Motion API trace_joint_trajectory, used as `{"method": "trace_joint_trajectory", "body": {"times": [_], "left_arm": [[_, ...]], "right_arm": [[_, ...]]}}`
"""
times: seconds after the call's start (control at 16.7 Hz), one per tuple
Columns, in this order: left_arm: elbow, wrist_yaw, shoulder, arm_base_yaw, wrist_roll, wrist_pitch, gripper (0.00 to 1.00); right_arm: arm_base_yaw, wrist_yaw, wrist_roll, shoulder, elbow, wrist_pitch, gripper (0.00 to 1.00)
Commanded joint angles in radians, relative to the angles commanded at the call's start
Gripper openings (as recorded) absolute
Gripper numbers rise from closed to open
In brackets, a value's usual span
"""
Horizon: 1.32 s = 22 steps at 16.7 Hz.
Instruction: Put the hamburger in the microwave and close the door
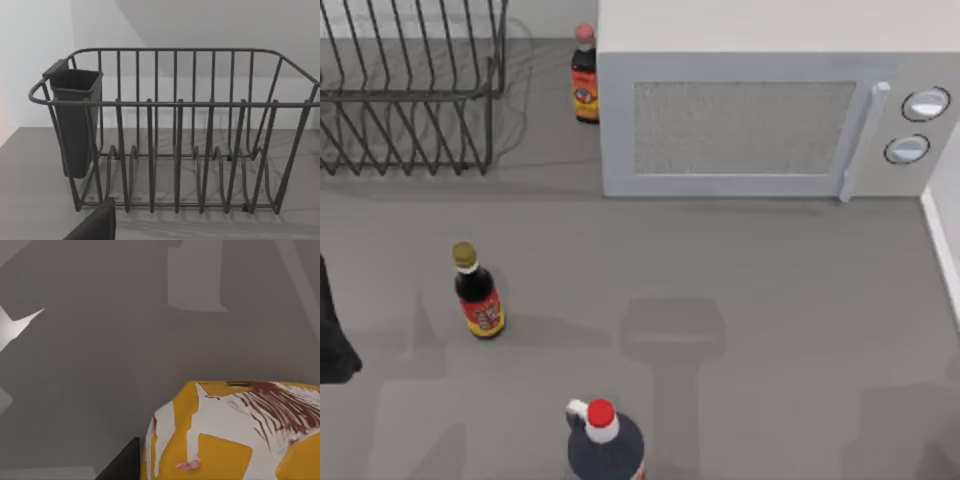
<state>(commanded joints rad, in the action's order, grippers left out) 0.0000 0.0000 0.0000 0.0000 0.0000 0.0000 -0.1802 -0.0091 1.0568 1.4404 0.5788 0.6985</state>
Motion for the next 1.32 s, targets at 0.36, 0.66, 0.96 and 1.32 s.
{"method": "trace_joint_trajectory", "body": {"times": [0.36, 0.66, 0.96, 1.32], "left_arm": [[0.0, 0.0, 0.0, 0.0, 0.0, 0.0, 1.0], [0.0, 0.0, 0.0, 0.0, 0.0, 0.0, 1.0], [0.0, 0.0, 0.0, 0.0, 0.0, 0.0, 1.0], [0.0, 0.0, 0.0, 0.0, 0.0, 0.0, 1.0]], "right_arm": [[-0.006, 0.001, 0.007, -0.074, 0.145, 0.237, 0.0], [-0.005, 0.0, 0.009, -0.164, 0.284, 0.457, 0.0], [-0.004, 0.0, 0.006, -0.17, 0.293, 0.468, 0.0], [0.122, 0.075, -0.142, -0.053, 0.363, 0.329, 0.0]]}}
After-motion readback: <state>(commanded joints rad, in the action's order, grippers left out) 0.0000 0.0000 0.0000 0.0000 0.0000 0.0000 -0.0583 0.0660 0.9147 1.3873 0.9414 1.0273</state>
